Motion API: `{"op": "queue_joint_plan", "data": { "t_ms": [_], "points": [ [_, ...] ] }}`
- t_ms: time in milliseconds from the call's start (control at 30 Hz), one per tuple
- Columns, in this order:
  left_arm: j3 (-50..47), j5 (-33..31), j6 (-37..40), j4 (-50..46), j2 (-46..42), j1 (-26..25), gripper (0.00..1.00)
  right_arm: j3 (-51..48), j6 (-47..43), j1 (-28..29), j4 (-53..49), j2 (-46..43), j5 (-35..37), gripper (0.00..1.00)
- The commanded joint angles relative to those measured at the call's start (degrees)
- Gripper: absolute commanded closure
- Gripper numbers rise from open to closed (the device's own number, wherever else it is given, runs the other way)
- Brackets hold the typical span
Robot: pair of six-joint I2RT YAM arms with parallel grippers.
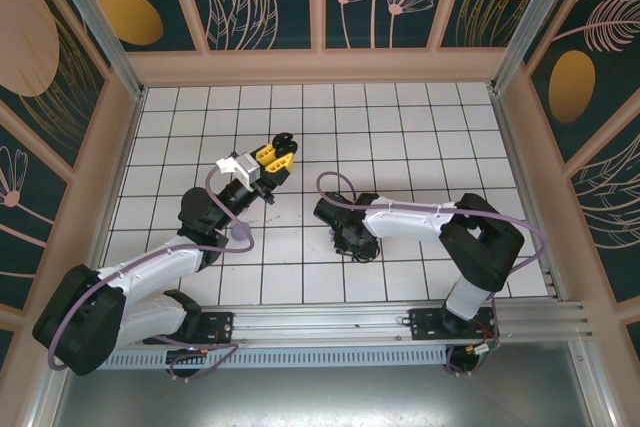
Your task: Insert the wireless bluetooth earbuds into the charging case
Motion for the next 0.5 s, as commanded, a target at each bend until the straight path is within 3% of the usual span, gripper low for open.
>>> {"op": "queue_joint_plan", "data": {
  "t_ms": [0,467],
  "points": [
    [0.1,0.3,-0.5,2.8,0.1,-0.3,1.00,-0.4,-0.2,-0.2,-0.1,0.7,0.5,0.66],
    [0.9,0.8,-0.8,2.0,0.2,-0.2,1.00,-2.3,-0.3,-0.2,1.7,-0.6,0.2,0.74]
  ]
}}
